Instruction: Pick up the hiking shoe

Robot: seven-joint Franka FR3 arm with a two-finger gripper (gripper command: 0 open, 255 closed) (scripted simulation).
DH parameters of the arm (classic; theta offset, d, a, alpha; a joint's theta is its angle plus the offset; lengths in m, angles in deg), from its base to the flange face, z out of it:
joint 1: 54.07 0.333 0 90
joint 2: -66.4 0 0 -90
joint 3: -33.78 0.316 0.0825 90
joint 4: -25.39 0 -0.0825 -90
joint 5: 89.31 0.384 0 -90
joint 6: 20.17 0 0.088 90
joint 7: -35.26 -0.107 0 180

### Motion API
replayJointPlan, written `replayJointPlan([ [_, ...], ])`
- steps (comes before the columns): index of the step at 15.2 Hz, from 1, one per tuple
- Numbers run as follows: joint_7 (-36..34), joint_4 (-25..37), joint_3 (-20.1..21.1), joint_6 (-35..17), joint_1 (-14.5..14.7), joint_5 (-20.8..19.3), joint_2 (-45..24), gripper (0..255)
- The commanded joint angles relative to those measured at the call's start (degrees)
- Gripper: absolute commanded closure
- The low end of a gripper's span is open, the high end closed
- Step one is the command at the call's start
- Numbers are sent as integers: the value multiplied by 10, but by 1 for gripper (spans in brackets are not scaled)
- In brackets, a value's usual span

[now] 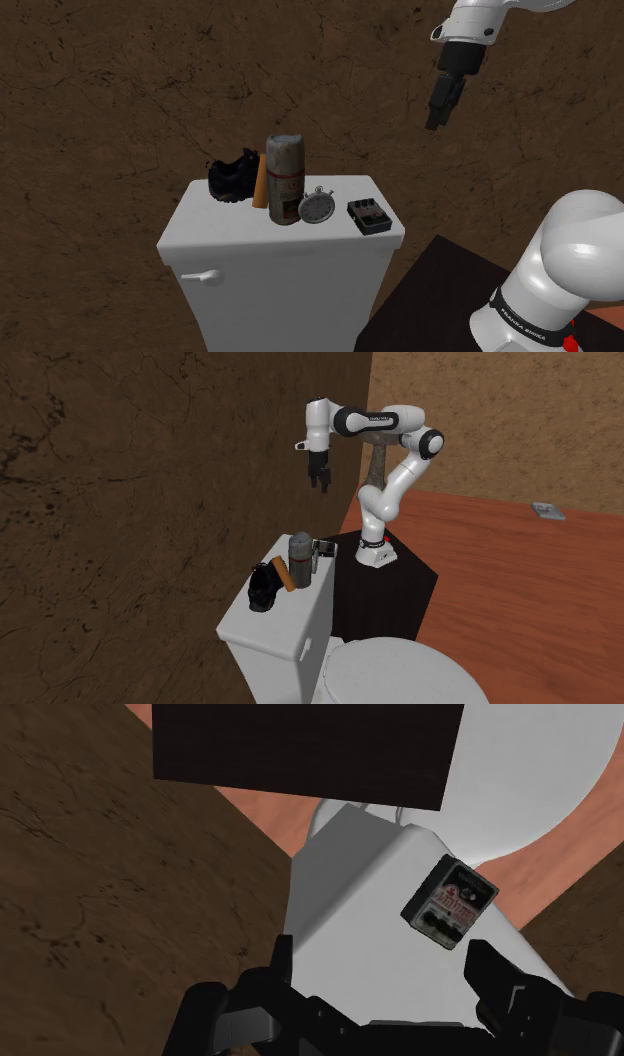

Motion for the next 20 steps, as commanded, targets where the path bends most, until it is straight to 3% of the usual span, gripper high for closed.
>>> replayJointPlan([
  [1,0,0,0,0,0,0,0,0],
  [11,-130,70,118,-109,17,25,-149,0],
  [20,-259,201,211,-166,18,-23,-326,0],
])
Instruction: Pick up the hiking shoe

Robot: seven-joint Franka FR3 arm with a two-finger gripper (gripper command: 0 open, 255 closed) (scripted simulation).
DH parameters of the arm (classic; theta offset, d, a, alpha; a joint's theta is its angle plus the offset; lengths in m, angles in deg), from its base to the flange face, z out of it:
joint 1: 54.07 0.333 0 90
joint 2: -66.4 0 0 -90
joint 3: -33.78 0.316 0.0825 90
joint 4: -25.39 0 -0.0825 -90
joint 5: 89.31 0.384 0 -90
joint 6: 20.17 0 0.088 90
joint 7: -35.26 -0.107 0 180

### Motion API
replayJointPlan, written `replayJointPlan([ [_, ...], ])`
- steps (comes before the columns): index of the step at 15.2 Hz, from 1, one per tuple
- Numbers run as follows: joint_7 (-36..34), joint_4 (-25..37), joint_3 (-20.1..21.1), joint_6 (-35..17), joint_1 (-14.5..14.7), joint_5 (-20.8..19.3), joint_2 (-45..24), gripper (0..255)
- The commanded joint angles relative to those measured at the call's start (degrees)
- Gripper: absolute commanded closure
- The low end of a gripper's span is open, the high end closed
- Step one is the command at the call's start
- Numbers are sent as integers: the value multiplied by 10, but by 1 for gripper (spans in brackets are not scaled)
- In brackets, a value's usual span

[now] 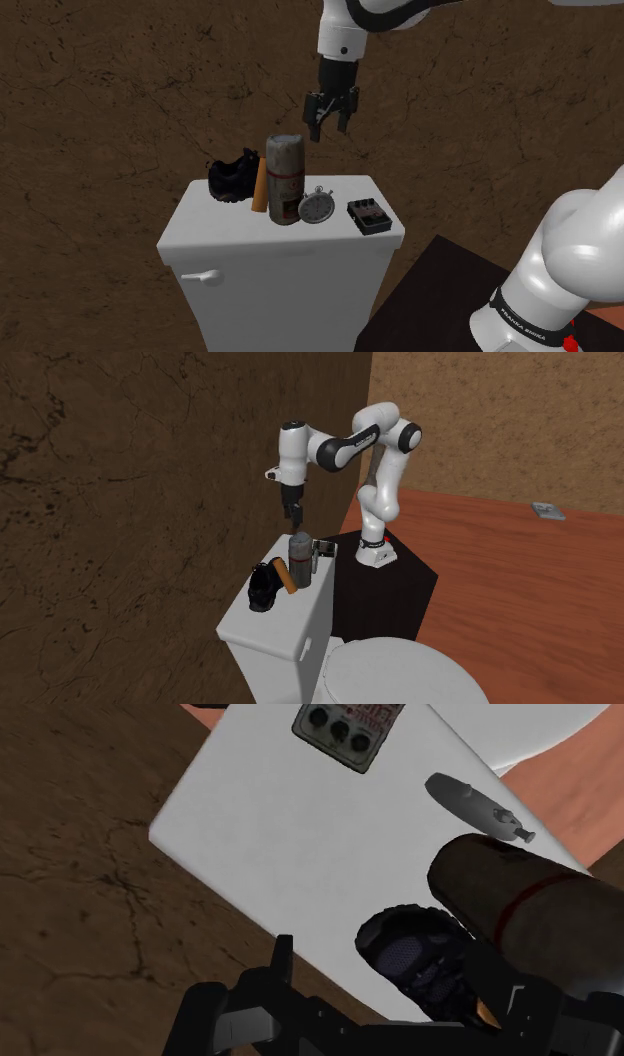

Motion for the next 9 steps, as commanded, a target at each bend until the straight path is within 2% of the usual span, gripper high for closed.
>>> replayJointPlan([
  [1,-33,39,20,-5,1,-19,-44,0],
  [5,-97,125,51,-6,9,-69,-137,0],
  [9,-158,230,69,12,32,-130,-240,0],
])
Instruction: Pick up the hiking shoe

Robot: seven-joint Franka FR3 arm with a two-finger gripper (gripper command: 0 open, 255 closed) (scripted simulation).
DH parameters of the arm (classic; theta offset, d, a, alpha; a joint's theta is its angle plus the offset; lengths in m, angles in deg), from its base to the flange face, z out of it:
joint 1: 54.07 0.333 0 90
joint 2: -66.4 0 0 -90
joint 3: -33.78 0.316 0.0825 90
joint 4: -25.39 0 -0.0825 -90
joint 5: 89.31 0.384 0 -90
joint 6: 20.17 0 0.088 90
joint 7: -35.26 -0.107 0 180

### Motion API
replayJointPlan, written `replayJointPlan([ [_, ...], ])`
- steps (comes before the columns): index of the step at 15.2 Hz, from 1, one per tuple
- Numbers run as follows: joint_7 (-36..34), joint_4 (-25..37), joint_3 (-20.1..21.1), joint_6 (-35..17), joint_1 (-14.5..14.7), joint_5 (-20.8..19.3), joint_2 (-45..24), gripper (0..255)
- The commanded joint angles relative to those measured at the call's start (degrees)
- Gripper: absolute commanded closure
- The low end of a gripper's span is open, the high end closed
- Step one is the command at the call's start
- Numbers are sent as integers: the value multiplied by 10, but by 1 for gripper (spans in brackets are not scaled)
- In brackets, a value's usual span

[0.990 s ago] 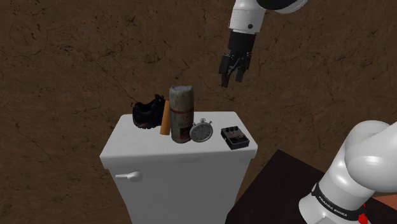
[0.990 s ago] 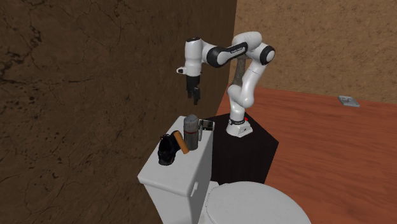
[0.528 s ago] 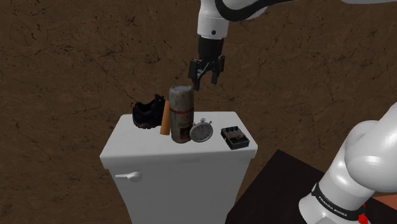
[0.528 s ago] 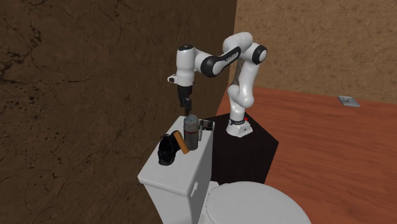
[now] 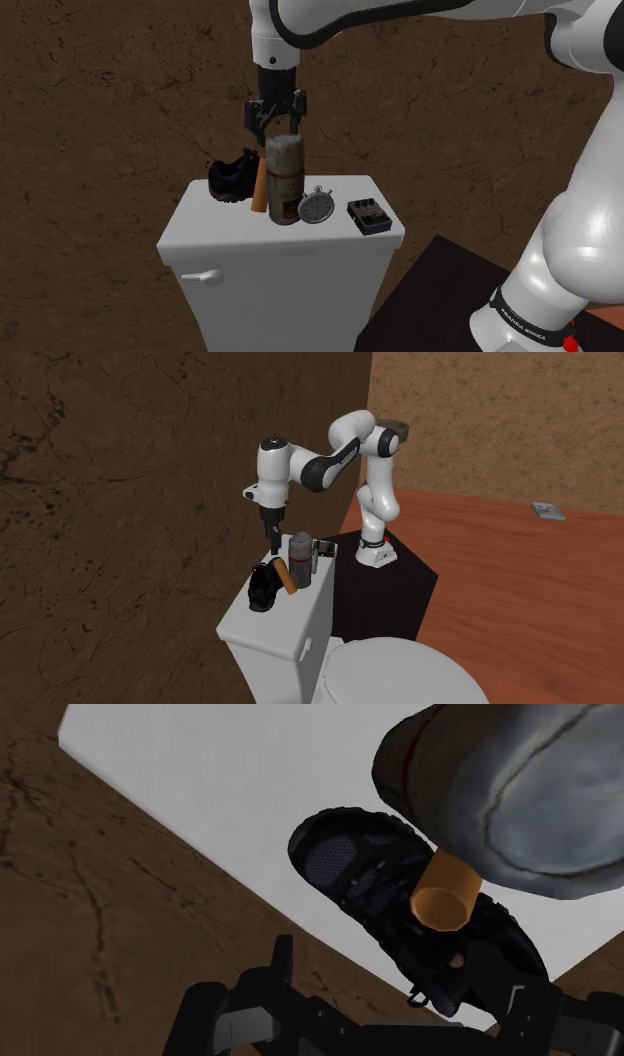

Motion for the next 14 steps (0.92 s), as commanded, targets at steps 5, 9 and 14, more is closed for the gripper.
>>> replayJointPlan([
  [5,-75,199,6,55,62,-95,-170,0],
  [9,-79,175,3,32,61,-95,-169,0],
  [14,-85,137,2,-4,57,-96,-168,0],
])
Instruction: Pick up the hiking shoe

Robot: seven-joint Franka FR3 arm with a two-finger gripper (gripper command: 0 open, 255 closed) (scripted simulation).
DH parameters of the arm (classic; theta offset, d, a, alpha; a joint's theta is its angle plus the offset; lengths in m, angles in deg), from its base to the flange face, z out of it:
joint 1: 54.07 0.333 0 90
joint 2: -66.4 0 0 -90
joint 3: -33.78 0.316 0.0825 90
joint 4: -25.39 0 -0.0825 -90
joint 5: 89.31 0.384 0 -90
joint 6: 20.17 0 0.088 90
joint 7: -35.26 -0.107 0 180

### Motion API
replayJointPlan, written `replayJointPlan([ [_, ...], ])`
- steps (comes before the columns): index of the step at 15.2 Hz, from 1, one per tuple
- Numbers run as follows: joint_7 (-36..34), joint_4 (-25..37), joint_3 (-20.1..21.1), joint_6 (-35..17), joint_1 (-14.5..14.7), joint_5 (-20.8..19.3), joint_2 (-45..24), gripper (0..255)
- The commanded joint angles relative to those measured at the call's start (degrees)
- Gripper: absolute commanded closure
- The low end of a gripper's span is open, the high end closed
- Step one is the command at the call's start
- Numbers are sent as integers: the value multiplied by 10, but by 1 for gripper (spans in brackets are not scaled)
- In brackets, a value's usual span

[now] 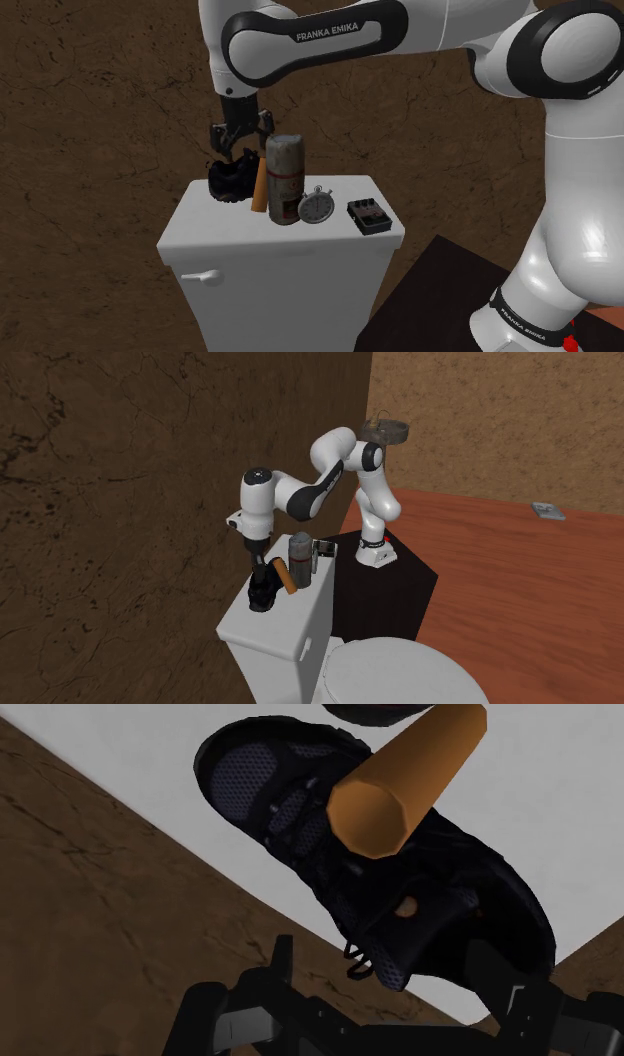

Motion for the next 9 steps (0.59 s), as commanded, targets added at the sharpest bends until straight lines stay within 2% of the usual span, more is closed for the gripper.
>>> replayJointPlan([
  [1,-2,-6,0,-5,0,0,1,0],
  [2,-2,-5,0,-5,0,0,0,255],
  [9,-2,-5,0,-5,1,0,0,255],
])
